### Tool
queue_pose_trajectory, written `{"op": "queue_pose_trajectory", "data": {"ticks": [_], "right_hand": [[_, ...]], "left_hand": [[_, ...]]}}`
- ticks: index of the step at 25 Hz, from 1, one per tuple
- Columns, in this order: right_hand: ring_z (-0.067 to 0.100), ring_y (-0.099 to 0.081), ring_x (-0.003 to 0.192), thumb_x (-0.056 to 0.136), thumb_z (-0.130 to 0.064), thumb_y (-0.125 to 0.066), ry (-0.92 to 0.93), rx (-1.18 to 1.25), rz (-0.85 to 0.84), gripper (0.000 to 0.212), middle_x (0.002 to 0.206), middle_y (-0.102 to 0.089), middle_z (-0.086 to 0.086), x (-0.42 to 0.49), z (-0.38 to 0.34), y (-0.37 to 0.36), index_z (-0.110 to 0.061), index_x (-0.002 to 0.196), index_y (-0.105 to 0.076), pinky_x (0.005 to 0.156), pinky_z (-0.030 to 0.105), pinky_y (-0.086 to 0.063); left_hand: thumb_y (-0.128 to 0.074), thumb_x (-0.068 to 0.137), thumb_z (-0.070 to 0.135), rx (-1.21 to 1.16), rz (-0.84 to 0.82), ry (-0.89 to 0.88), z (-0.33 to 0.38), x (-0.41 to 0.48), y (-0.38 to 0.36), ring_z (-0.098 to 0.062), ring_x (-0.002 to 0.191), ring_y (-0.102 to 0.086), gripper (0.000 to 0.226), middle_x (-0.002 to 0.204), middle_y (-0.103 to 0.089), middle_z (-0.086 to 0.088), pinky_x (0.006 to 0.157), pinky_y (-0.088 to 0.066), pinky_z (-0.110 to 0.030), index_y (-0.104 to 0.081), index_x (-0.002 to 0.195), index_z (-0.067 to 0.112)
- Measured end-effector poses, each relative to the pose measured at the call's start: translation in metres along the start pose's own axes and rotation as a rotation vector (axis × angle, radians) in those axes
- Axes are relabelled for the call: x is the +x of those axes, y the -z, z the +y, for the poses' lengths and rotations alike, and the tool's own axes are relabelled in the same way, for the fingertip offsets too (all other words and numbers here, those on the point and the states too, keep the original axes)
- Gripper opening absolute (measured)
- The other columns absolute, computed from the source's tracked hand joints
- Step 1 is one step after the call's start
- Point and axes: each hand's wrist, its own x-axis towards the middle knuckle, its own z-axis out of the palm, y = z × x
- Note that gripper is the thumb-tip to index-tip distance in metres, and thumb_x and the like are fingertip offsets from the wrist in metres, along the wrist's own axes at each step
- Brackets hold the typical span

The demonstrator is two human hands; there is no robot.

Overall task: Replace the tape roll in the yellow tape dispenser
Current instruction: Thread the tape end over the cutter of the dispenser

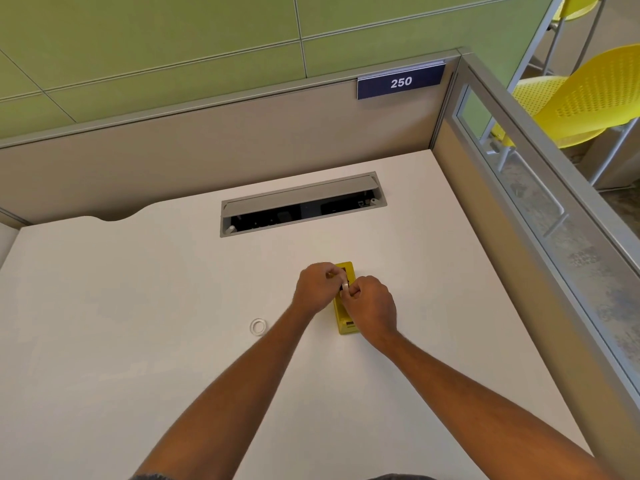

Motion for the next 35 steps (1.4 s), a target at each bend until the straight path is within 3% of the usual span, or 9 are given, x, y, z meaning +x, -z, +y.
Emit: {"op": "queue_pose_trajectory", "data": {"ticks": [2,6,8,11,14,16,21,26,35], "right_hand": [[0.016,-0.065,0.07,0.102,-0.047,-0.066,0.011,0.003,0.004,0.035,0.082,-0.067,-0.004,-0.001,0.0,0.0,-0.023,0.077,-0.063,0.052,0.025,-0.04],[0.016,-0.065,0.072,0.101,-0.049,-0.066,0.025,0.004,0.023,0.033,0.084,-0.067,-0.004,-0.004,0.003,-0.001,-0.025,0.079,-0.062,0.056,0.03,-0.05],[0.016,-0.066,0.074,0.101,-0.049,-0.066,0.028,0.01,0.033,0.032,0.085,-0.067,-0.004,-0.006,0.003,-0.002,-0.025,0.081,-0.063,0.061,0.035,-0.057],[0.016,-0.066,0.075,0.101,-0.049,-0.066,0.03,0.024,0.053,0.032,0.085,-0.067,-0.004,-0.008,0.004,-0.003,-0.023,0.082,-0.065,0.063,0.037,-0.059],[0.016,-0.066,0.078,0.101,-0.042,-0.07,0.049,0.044,0.056,0.026,0.089,-0.069,-0.003,-0.008,0.006,-0.004,-0.021,0.087,-0.068,0.065,0.035,-0.059],[0.016,-0.066,0.081,0.101,-0.039,-0.071,0.068,0.06,0.053,0.023,0.091,-0.069,-0.002,-0.009,0.008,-0.004,-0.019,0.089,-0.069,0.067,0.035,-0.059],[0.016,-0.065,0.083,0.102,-0.037,-0.071,0.103,0.083,0.048,0.023,0.092,-0.069,-0.002,-0.01,0.009,-0.004,-0.017,0.091,-0.07,0.07,0.036,-0.06],[0.016,-0.064,0.084,0.101,-0.037,-0.071,0.108,0.088,0.053,0.023,0.092,-0.068,-0.004,-0.011,0.01,-0.005,-0.017,0.09,-0.069,0.07,0.036,-0.058],[0.017,-0.065,0.087,0.102,-0.038,-0.072,0.119,0.079,0.069,0.023,0.096,-0.071,-0.001,-0.013,0.009,-0.007,-0.016,0.094,-0.07,0.073,0.035,-0.061]], "left_hand": [[-0.072,0.094,0.022,-0.355,0.085,0.203,-0.004,-0.016,-0.017,-0.017,0.082,-0.065,0.013,0.101,-0.078,0.002,0.071,-0.052,-0.031,-0.082,0.102,0.024],[-0.077,0.089,0.019,-0.582,0.393,0.381,0.001,-0.028,-0.043,-0.021,0.094,-0.071,0.022,0.114,-0.075,-0.009,0.074,-0.057,-0.03,-0.074,0.11,0.026],[-0.08,0.09,0.021,-0.717,0.401,0.5,0.0,-0.029,-0.052,-0.024,0.104,-0.071,0.037,0.128,-0.069,-0.015,0.086,-0.063,-0.038,-0.07,0.126,0.016],[-0.081,0.093,0.024,-0.928,0.302,0.516,-0.01,-0.03,-0.062,-0.021,0.083,-0.062,0.051,0.113,-0.071,-0.03,0.068,-0.055,-0.032,-0.066,0.13,-0.007],[-0.083,0.095,0.029,-0.945,0.285,0.519,-0.017,-0.03,-0.069,-0.015,0.064,-0.058,0.024,0.066,-0.065,0.001,0.058,-0.051,-0.028,-0.07,0.086,0.011],[-0.082,0.095,0.029,-0.938,0.269,0.521,-0.017,-0.032,-0.072,-0.011,0.057,-0.061,0.025,0.059,-0.066,0.006,0.055,-0.053,-0.026,-0.07,0.078,0.016],[-0.077,0.096,0.02,-0.991,0.263,0.521,-0.009,-0.038,-0.074,-0.018,0.071,-0.069,0.014,0.079,-0.075,-0.005,0.065,-0.06,-0.031,-0.079,0.099,0.007],[-0.073,0.095,0.025,-1.01,0.231,0.592,0.001,-0.032,-0.069,-0.025,0.086,-0.071,0.023,0.101,-0.078,-0.015,0.078,-0.06,-0.037,-0.078,0.111,0.009],[-0.068,0.097,0.021,-0.994,0.19,0.594,-0.003,-0.029,-0.067,-0.027,0.089,-0.069,0.012,0.096,-0.075,-0.012,0.084,-0.059,-0.041,-0.076,0.1,0.013]]}}
